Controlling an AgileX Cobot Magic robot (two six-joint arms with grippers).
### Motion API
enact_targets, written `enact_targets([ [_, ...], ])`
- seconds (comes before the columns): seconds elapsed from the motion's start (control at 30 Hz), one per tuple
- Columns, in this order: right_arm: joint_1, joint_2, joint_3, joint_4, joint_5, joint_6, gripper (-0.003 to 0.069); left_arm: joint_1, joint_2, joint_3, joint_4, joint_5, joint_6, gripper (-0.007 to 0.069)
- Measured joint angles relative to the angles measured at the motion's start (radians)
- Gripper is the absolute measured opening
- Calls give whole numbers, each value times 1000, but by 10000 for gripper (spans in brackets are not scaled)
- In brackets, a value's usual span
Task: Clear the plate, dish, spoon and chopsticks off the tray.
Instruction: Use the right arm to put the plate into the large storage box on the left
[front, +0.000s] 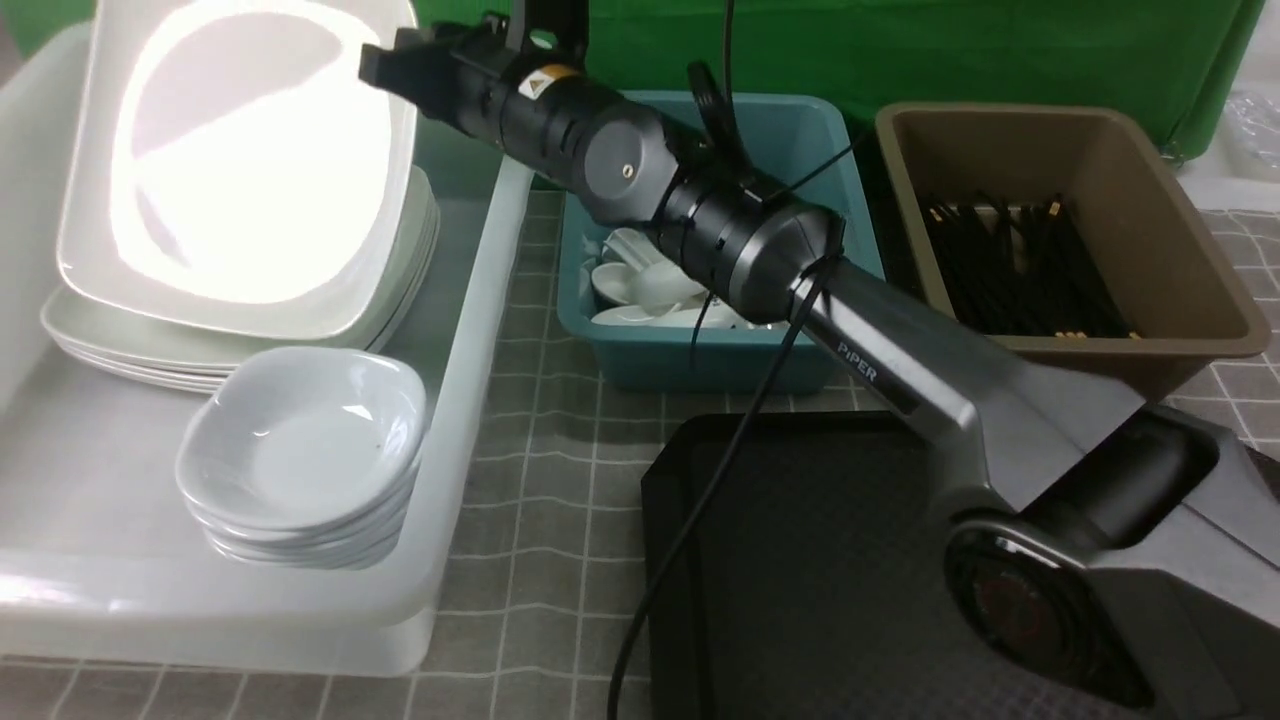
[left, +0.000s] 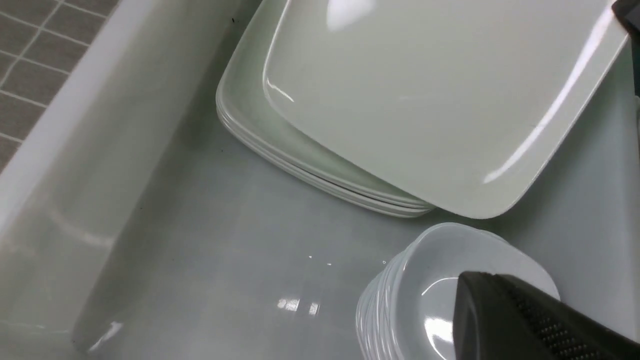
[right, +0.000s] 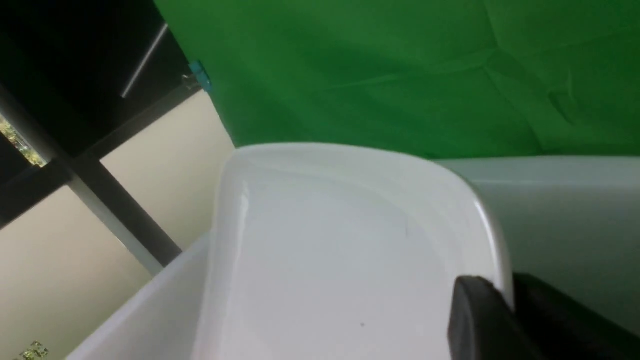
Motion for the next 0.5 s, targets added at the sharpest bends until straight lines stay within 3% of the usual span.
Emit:
enact_targets([
  [0.2,0,15,-1,9,-19,7,269,0,0,0,-3,0,3,4],
  [0.27,0,15,-6,9,-24,-4,292,0,0,0,-4,0,3,4],
  [0.37,-6,10,-10,9,-21,-15,298,0,0,0,-4,0,3,4],
  [0.5,-48,-25,-11,15,149,-39,272,0,0,0,-4,3,3,4],
])
